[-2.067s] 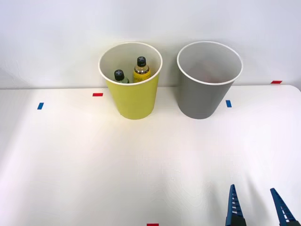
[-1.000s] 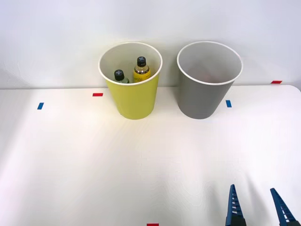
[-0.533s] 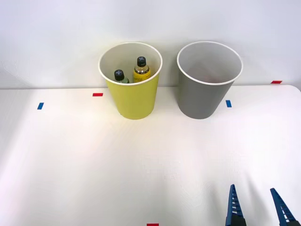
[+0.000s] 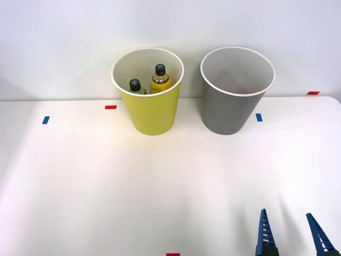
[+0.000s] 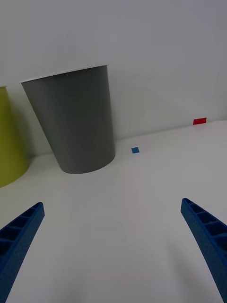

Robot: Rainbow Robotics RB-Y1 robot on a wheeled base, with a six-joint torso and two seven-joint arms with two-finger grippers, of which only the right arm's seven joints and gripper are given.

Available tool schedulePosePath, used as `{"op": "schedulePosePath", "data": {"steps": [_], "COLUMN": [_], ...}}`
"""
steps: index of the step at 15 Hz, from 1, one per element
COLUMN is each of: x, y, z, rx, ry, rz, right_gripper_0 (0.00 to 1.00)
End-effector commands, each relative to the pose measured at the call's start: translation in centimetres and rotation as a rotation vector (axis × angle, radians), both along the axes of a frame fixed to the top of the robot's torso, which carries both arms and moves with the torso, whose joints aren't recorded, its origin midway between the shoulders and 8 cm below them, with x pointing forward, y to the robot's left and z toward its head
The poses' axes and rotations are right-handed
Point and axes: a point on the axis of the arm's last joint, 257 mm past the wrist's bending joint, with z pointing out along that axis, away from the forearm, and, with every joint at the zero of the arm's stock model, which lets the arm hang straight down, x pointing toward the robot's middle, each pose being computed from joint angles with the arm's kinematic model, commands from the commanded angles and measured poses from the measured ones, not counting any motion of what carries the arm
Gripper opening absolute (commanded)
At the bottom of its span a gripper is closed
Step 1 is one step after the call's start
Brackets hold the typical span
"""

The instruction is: Put cans in the gray bin, plastic bottles in the light green bin

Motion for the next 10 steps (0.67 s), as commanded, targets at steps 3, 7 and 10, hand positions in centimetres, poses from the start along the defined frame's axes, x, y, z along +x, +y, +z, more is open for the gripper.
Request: {"op": "schedulePosePath", "data": {"steps": [3, 7, 10], "x": [0.0, 0.0, 0.0], "y": [0.0, 0.0, 0.0], "z": [0.0, 0.0, 0.0], "rx": [0.0, 0.0, 0.0], "ry": [0.0, 0.0, 0.0], "rz": [0.0, 0.0, 0.0], "right_gripper_0": [1.0, 1.0, 1.0]}}
